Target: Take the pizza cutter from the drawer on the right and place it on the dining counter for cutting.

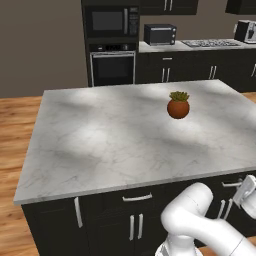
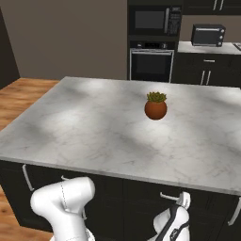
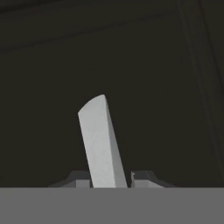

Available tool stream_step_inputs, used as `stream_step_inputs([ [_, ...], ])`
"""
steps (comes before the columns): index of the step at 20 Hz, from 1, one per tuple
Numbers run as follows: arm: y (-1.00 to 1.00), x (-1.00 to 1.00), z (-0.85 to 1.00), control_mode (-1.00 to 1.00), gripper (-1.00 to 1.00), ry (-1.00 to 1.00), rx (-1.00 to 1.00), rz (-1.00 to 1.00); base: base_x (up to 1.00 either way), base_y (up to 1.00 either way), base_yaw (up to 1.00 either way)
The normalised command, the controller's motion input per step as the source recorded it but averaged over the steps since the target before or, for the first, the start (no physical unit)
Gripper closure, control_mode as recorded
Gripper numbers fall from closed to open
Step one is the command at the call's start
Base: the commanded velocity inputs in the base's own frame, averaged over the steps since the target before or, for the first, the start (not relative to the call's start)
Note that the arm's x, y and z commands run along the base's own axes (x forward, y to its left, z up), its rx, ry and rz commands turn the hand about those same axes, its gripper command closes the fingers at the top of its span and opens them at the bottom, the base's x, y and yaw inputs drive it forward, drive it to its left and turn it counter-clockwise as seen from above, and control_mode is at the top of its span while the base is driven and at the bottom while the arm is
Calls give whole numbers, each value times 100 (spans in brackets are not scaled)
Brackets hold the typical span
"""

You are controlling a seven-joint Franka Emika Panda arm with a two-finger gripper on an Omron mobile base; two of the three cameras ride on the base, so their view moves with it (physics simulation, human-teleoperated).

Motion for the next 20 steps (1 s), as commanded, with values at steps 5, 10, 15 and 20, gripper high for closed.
stream_step_inputs([
  [5,-12,-59,-3,-100,100,0,0,0,0,0,0],
  [10,-16,-47,0,-100,100,1,0,0,0,0,0],
  [15,-18,-46,0,-100,100,1,0,0,0,0,0],
  [20,-23,-33,0,-100,100,1,0,0,0,0,0],
])
